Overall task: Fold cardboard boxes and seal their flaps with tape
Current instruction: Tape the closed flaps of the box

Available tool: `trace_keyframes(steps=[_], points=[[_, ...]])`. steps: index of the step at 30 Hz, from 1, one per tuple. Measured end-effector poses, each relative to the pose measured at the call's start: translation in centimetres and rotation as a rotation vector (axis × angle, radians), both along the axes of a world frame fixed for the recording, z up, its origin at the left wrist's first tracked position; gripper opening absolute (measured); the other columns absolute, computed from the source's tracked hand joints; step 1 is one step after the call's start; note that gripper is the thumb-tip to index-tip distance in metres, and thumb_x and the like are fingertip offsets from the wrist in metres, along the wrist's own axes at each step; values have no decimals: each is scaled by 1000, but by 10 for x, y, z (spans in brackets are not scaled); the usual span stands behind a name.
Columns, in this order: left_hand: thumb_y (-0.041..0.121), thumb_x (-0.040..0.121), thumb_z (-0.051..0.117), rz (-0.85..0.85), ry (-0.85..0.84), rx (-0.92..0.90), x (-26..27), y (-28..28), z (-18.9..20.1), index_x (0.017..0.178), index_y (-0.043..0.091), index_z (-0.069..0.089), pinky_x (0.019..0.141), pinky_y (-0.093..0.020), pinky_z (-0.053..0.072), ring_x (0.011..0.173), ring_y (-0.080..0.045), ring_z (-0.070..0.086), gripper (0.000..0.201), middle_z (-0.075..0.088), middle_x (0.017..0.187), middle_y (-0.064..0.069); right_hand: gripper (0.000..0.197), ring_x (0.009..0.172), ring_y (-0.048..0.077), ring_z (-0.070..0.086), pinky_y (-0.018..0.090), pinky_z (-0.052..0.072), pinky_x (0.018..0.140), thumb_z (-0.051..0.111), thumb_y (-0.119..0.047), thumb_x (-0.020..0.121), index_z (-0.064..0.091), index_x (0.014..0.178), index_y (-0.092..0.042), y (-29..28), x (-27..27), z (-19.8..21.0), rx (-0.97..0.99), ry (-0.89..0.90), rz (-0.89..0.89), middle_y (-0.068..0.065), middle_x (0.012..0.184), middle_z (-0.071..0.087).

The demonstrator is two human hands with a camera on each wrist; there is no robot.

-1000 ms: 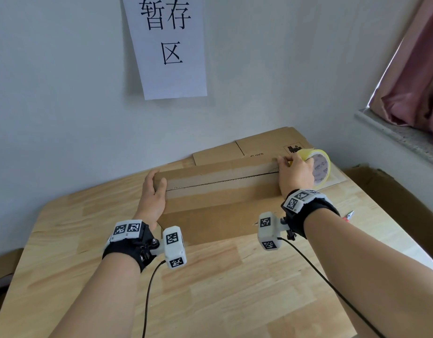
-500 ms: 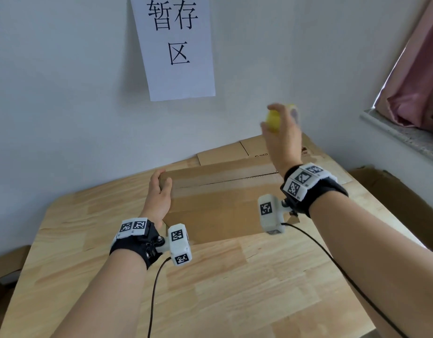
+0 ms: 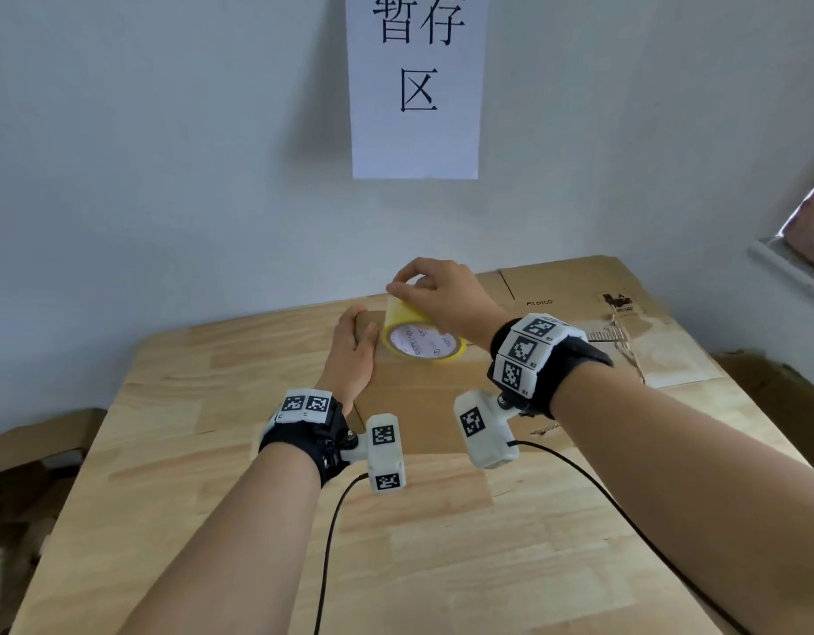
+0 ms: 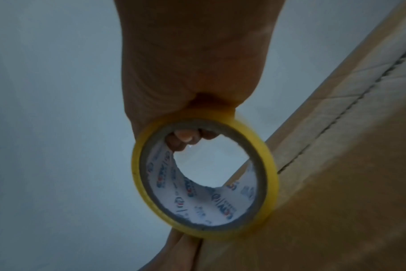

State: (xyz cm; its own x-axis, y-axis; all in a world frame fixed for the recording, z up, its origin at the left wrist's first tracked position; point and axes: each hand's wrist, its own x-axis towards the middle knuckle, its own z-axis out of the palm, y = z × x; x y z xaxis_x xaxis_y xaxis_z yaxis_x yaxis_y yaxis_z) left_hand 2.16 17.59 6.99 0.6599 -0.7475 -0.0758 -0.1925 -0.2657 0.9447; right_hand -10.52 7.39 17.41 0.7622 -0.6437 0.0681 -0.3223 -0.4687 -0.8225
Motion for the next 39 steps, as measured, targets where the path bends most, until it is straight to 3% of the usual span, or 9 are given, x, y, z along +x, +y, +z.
trace_keyframes(steps=[3, 6, 9, 13, 21, 26, 31, 35, 39], points=[[39, 99, 38, -3, -5, -1, 0, -2, 2, 136, 35, 34, 109, -41, 36, 129, -17, 41, 38, 39, 143, 2, 32, 42, 8, 46, 22, 40, 44, 57, -47, 88, 61, 95, -17, -4, -5, 3, 17, 45, -19, -14, 47, 50], [40, 98, 38, -1, -20, -2, 2, -5, 3, 134, 36, 36, 108, -43, 37, 128, -18, 42, 36, 39, 142, 1, 46, 75, 15, 58, 27, 45, 65, 52, -59, 87, 60, 98, -14, -10, -8, 9, -21, 155, -28, -4, 85, 62], [42, 97, 39, -5, 1, 16, 2, -3, 2, 133, 39, 35, 106, -45, 39, 126, -20, 44, 36, 40, 141, 1, 49, 69, 16, 50, 27, 39, 62, 44, -52, 94, 56, 79, -7, -10, -9, 11, -16, 168, -35, 2, 73, 54], [36, 99, 39, 3, 14, 5, 1, -2, 5, 135, 34, 35, 107, -44, 38, 127, -20, 43, 37, 39, 141, 0, 55, 81, 24, 54, 32, 41, 74, 31, -42, 100, 63, 105, 2, -5, -7, 4, 134, 120, -182, 9, 87, 59], [37, 99, 38, -13, 45, -9, 0, -2, 6, 134, 37, 34, 106, -44, 40, 125, -19, 45, 34, 40, 140, 0, 40, 53, 18, 27, 29, 23, 51, 32, -32, 99, 33, 65, -11, -3, -6, 1, 118, 132, -256, 3, 59, 30], [32, 100, 38, -43, -31, 59, 1, 2, 16, 135, 28, 36, 108, -40, 37, 126, -18, 43, 35, 40, 140, -2, 37, 71, 23, 41, 32, 35, 68, 28, -28, 102, 46, 78, -7, 1, -3, 5, 27, 201, -166, 12, 76, 46], [27, 100, 39, 125, -183, 41, 12, 7, 67, 103, 14, 60, 85, -31, 43, 91, -15, 53, 24, 58, 104, -2, 36, 71, 24, 39, 34, 34, 67, 25, -21, 102, 42, 74, -8, 5, -1, 6, -1, 238, -149, 11, 72, 43], [30, 100, 45, -69, 225, 97, 4, 7, 97, 85, 7, 66, 81, -29, 53, 78, -17, 63, 35, 67, 81, -4, 31, 71, 26, 36, 34, 31, 59, 26, -12, 99, 35, 70, -9, 6, 6, 4, -35, 249, -160, 7, 63, 36], [37, 97, 50, -103, 174, 138, -4, 8, 108, 85, 4, 67, 79, -27, 56, 75, -16, 65, 39, 69, 82, -7, 36, 76, 27, 44, 33, 37, 68, 22, -24, 102, 45, 78, -8, 6, 8, 4, -100, 284, -135, 3, 64, 37]])
